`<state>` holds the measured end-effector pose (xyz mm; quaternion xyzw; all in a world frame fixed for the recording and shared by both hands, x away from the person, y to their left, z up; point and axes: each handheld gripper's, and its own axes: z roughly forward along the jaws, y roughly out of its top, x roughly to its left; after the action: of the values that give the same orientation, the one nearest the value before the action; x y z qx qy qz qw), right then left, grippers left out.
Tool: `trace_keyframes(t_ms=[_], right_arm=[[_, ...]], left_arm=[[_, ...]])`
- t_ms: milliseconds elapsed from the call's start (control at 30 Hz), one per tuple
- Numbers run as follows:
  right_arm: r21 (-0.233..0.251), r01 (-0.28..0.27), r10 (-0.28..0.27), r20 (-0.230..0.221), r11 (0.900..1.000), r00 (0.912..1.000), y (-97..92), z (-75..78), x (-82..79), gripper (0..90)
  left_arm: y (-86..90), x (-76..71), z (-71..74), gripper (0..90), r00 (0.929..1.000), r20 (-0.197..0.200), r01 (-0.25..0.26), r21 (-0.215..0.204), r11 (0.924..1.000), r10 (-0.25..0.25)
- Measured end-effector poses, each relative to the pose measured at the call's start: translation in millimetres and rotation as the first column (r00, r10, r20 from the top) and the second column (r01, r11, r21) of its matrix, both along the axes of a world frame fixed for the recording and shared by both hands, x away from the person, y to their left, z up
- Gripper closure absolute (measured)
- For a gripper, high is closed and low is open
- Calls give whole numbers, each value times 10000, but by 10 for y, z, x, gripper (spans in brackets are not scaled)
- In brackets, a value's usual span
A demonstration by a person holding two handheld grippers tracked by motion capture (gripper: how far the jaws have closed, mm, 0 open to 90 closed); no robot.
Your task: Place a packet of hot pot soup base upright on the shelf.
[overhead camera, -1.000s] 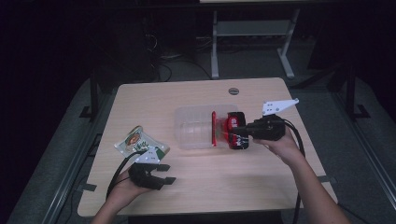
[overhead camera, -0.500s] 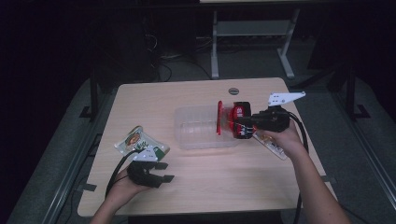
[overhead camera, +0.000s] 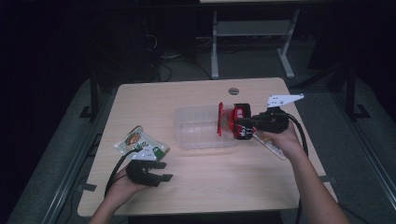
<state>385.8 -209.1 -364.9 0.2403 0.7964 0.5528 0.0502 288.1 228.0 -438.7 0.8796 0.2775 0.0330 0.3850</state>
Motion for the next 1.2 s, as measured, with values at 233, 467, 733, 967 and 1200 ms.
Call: trace_keyframes(t_ms=[233, 467, 733, 967, 1200], right_arm=[[-165, -47, 47, 7, 9999, 10000, 65, -32, 4, 900], [-40, 54, -54, -59, 10000, 10000, 71, -49, 17, 900], [-630, 36, -45, -143, 9980, 9999, 267, -132, 73, 900], [-706, 53, -72, -262, 9975, 9996, 363, -187, 132, 900], [-798, 123, -156, -421, 9967, 9990, 442, -246, 211, 900]], left_arm=[[20, 7, -2, 428, 10000, 25, -33, 68, 10000, 33], [1, 4, -17, 419, 10000, -56, 38, 112, 9999, -37], [10, 28, -27, 405, 9999, 89, 139, 23, 9999, -139], [0, 12, -23, 399, 9998, 96, 167, -42, 9999, -167], [-2, 30, -42, 392, 9999, 121, 77, -114, 9999, -75]])
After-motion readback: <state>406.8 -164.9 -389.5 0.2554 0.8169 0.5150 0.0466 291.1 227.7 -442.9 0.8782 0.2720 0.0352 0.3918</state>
